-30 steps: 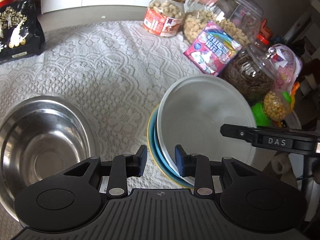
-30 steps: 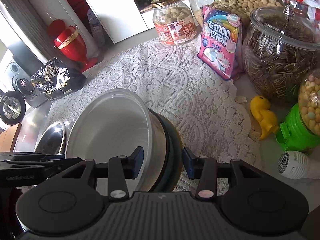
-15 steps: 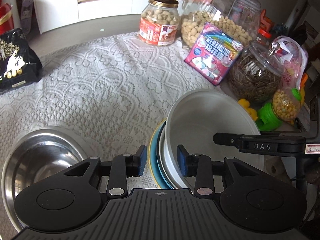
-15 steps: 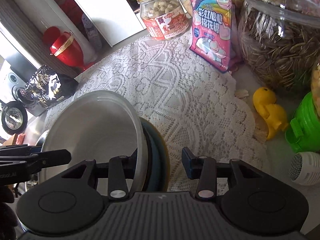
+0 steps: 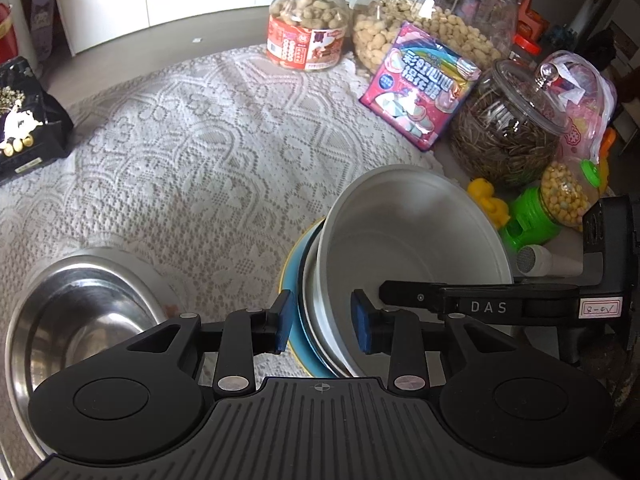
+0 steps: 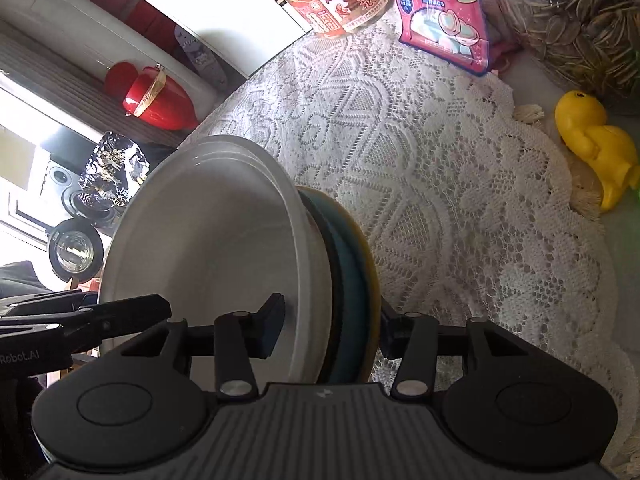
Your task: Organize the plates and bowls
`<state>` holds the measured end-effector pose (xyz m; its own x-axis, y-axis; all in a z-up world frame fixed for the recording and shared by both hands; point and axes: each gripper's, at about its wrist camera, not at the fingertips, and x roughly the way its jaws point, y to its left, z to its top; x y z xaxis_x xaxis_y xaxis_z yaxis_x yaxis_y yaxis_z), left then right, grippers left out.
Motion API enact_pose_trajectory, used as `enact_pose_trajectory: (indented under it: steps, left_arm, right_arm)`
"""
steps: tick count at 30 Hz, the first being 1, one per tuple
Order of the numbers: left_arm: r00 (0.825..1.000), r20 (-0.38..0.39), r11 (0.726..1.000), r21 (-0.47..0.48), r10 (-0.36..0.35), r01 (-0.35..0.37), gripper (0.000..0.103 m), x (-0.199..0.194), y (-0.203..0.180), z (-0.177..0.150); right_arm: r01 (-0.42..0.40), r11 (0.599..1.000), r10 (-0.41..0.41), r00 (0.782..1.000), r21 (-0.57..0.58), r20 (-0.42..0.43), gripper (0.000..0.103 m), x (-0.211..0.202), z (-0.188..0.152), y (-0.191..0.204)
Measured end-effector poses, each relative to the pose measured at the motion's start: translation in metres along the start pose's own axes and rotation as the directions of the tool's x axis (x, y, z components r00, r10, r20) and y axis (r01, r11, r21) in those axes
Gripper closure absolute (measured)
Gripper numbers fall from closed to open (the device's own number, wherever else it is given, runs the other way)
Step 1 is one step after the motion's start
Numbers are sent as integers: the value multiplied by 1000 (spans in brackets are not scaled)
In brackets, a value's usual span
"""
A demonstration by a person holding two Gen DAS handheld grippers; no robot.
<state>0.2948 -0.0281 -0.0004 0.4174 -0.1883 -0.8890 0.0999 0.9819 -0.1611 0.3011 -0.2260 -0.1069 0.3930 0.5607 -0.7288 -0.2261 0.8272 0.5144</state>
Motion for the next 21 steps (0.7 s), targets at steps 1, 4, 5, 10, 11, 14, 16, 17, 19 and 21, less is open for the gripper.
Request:
enact_pose_trajectory:
  steps: [1, 4, 5, 10, 11, 14, 16, 17, 19, 21]
  left_arm:
    - [1000, -3, 1000, 4, 8, -8, 68, 1, 0, 1]
    - [999, -21, 1000, 4, 29, -29, 69, 6, 0, 3]
    - [999, -27, 1000, 0, 31, -31, 69, 7, 1, 3]
    - [999, -42, 1000, -2, 28, -28, 69, 8, -4, 2]
    - [999, -44, 1000, 2, 32, -31, 69, 8, -6, 2]
    - [997, -59, 999, 16, 51, -50, 69, 8, -10, 3]
    - [995, -75, 998, 16, 63, -62, 69, 9, -10, 4]
    - [994, -84, 998, 14, 69, -68, 69, 10, -10, 5]
    - [991, -104, 996, 10, 85, -84, 69, 14, -9, 6]
    - [988, -125, 995, 4, 95, -95, 69, 19, -8, 8]
  right_arm:
    - [-15, 1000, 15, 1000, -5, 10, 56, -1, -1, -3]
    - [-37, 999, 37, 999, -8, 20, 56, -1, -1, -6]
    - [-38, 999, 38, 999, -8, 23, 56, -1, -1, -6]
    - [-53, 999, 52, 998, 8, 20, 56, -2, -2, -8]
    - [-56, 998, 56, 998, 13, 18, 56, -1, -2, -9]
    - [-61, 998, 61, 998, 22, 16, 56, -1, -3, -10]
    - [-64, 998, 64, 998, 26, 15, 56, -1, -3, -11]
    - [-66, 997, 65, 998, 28, 15, 56, -1, -3, -11]
    - [-70, 997, 70, 997, 34, 12, 56, 0, -3, -12]
    - [-75, 996, 75, 997, 40, 9, 56, -1, -3, -13]
